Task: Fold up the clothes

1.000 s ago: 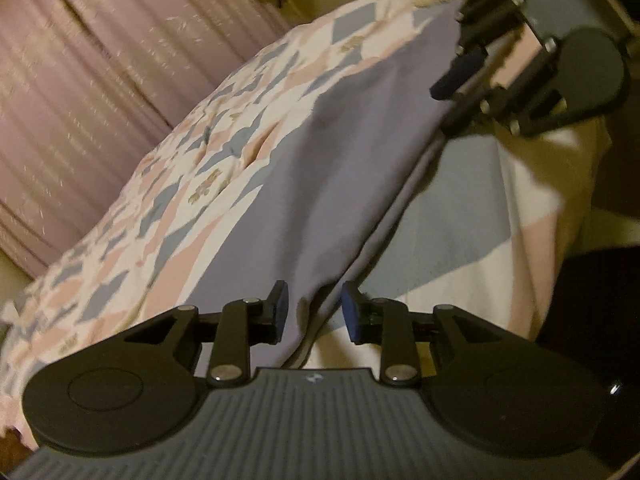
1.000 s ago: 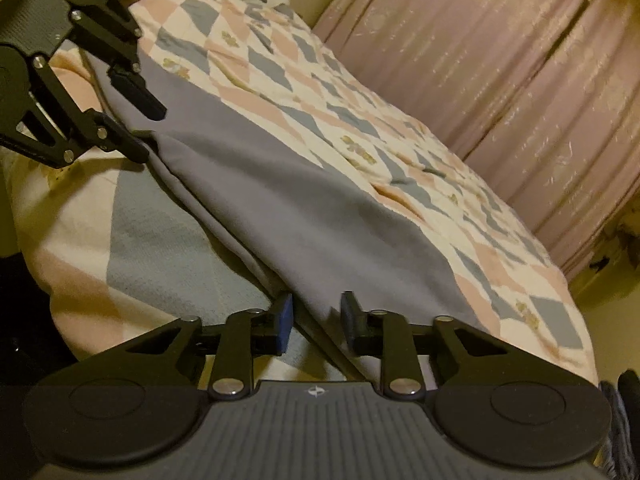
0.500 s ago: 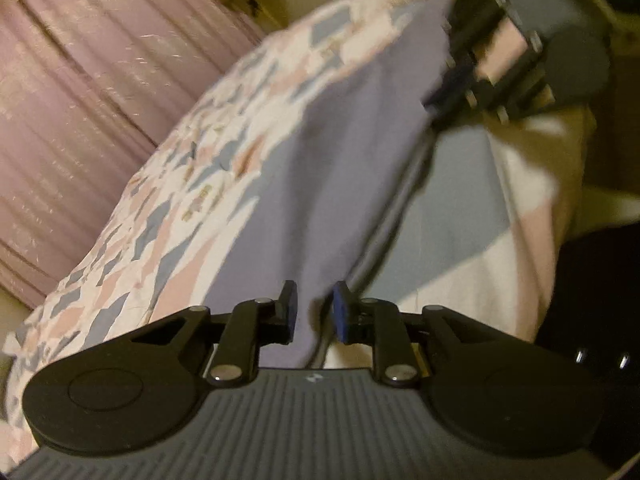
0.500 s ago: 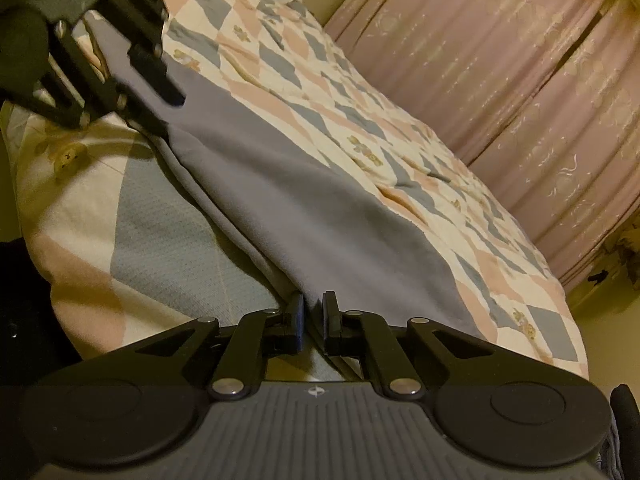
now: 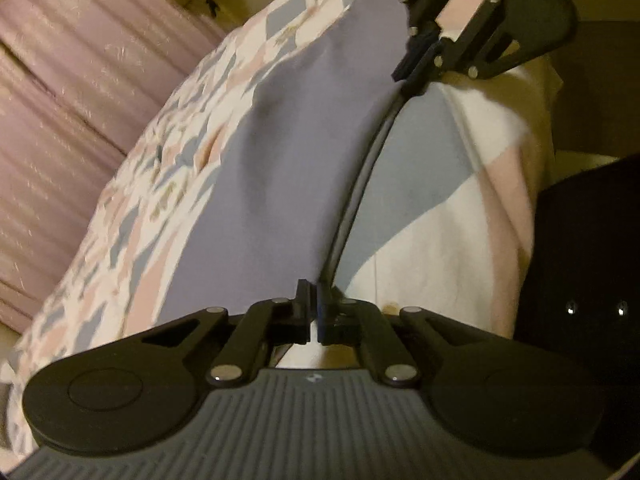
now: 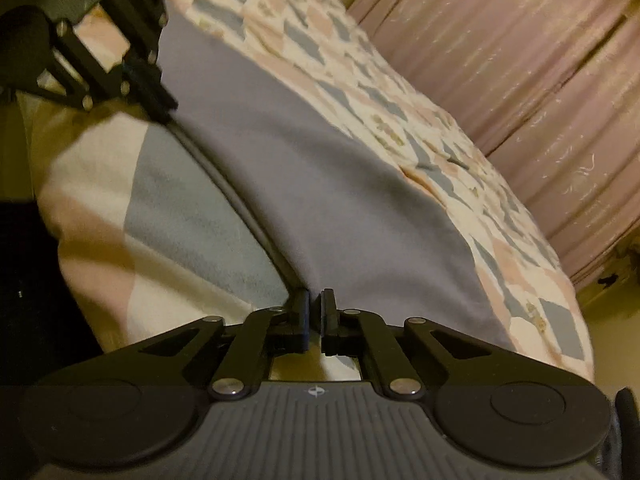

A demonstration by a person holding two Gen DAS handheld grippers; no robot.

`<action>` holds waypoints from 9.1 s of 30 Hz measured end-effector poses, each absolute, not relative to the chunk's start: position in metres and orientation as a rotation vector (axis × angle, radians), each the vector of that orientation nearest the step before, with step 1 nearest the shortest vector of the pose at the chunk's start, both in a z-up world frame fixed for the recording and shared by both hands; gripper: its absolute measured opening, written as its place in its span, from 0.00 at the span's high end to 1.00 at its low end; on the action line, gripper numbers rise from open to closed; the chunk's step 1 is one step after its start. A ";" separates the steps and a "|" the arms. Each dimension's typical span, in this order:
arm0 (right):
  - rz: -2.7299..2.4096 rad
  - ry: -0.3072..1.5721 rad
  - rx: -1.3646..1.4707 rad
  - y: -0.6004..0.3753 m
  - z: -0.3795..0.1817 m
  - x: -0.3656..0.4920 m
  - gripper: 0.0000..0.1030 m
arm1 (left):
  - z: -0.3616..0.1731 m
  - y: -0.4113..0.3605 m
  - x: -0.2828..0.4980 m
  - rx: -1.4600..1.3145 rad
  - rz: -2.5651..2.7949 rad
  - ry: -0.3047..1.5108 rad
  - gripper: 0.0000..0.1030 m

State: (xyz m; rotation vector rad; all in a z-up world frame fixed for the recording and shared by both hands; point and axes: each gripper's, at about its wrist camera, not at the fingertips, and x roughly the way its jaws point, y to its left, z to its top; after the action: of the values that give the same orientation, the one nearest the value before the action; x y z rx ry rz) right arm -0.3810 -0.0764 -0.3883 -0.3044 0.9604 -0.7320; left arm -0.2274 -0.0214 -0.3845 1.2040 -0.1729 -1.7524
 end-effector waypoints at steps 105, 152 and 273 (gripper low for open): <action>-1.045 0.538 0.514 -0.137 -0.353 -0.371 0.03 | -0.410 0.038 0.134 -0.651 -0.726 1.058 0.71; -0.419 0.379 1.573 -0.231 -0.416 -0.281 0.92 | -0.395 -0.014 -0.189 0.670 -1.489 -0.275 0.85; -1.373 0.326 0.644 -0.047 -0.307 -0.573 0.20 | -0.288 0.003 -0.297 0.620 -1.456 0.516 0.55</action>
State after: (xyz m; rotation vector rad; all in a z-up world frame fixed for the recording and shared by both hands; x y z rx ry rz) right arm -0.5727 -0.0474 -0.3070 0.6444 0.3263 -1.3732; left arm -0.2965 0.0032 -0.2876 0.6198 0.5159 -1.4557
